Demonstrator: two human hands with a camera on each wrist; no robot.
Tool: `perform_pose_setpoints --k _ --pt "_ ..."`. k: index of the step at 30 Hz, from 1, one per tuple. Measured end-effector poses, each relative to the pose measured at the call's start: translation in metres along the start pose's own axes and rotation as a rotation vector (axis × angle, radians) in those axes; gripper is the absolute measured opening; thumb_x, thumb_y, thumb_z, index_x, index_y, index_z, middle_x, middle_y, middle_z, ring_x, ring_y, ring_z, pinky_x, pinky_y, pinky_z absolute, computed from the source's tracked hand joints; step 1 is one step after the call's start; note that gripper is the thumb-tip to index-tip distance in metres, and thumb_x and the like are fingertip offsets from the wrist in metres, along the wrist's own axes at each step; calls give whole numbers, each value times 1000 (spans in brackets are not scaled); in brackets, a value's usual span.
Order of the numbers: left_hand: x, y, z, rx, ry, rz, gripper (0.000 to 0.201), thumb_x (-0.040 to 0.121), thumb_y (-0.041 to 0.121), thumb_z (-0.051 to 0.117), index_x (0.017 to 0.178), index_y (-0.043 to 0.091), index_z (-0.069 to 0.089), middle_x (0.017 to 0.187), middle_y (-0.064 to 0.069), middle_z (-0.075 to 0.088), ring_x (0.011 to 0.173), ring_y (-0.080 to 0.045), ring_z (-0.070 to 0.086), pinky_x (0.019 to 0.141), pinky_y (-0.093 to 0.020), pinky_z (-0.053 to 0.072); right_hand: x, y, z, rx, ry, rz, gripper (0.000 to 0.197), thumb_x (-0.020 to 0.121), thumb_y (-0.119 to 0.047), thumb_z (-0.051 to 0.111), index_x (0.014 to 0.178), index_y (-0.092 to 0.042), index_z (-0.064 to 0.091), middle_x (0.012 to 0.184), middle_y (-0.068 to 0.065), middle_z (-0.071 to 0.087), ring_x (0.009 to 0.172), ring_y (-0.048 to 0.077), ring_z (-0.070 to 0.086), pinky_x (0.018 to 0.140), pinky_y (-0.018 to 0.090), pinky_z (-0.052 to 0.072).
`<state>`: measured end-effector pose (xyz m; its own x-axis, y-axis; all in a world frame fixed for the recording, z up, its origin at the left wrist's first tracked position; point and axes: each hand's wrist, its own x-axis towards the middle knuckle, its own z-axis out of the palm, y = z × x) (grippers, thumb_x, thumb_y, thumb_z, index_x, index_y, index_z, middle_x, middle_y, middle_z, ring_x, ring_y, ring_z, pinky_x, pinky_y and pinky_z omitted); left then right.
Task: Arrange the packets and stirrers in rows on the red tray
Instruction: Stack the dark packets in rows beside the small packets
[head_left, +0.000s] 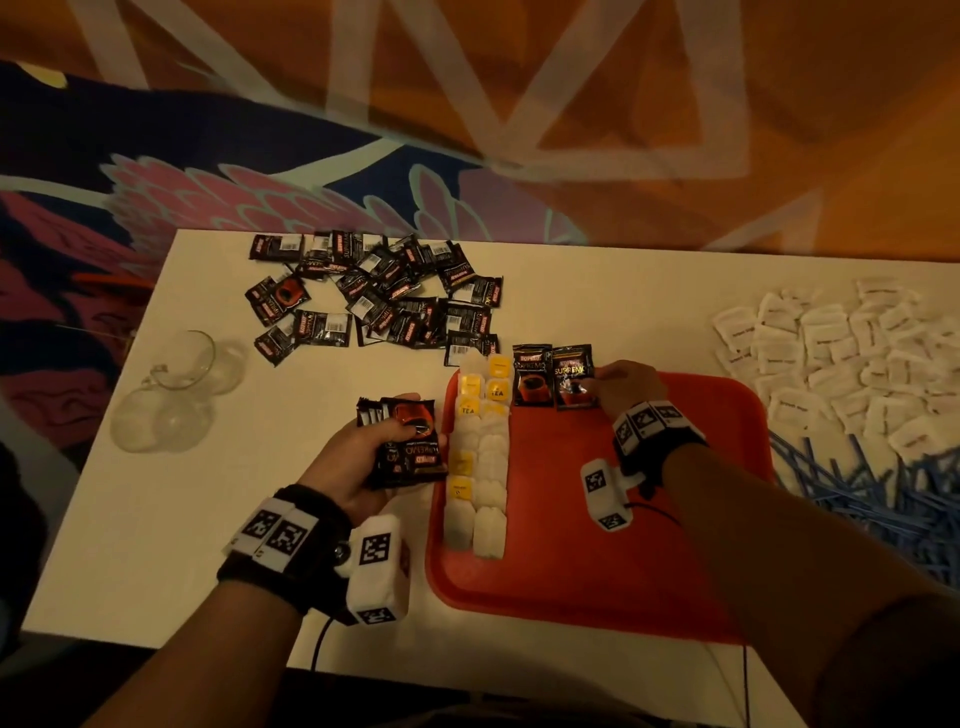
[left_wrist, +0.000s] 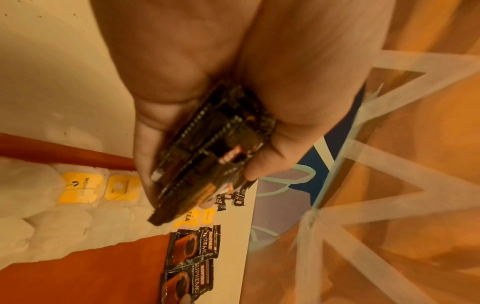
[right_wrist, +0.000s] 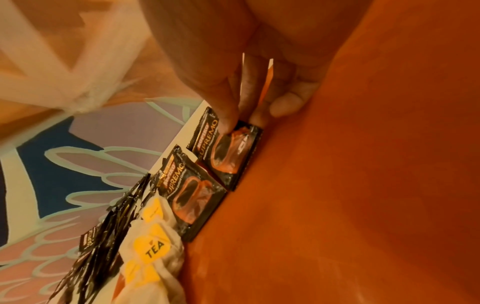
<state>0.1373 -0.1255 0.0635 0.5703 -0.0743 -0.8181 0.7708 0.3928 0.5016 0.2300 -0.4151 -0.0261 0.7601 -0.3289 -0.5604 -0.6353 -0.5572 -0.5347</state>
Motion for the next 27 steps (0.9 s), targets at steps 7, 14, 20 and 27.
perform_pose_setpoints --k 7,14,20,27 --pt "4 0 2 22 14 14 42 93 5 47 134 2 56 100 -18 73 79 -26 75 54 -31 58 1 3 1 23 -17 16 20 81 -34 77 98 -26 71 101 -5 69 93 15 63 82 29 55" --pt "5 -2 5 18 16 14 42 93 5 47 134 3 56 101 -18 73 79 -26 74 54 -31 58 1 3 3 27 -25 21 21 81 -30 77 100 -22 73 99 -4 68 84 12 58 57 18 42" --pt "9 -3 3 32 35 30 43 92 5 49 134 6 57 107 -18 72 83 -27 74 58 -33 59 6 10 2 40 -31 29 21 82 -30 77 100 -21 72 95 -4 65 84 12 58 66 20 45" --pt "12 -5 3 29 88 81 36 90 0 55 123 13 63 92 -14 75 76 -27 74 54 -31 58 6 15 2 134 -23 53 11 80 -24 77 87 -29 71 95 -1 72 86 13 67 61 20 46"
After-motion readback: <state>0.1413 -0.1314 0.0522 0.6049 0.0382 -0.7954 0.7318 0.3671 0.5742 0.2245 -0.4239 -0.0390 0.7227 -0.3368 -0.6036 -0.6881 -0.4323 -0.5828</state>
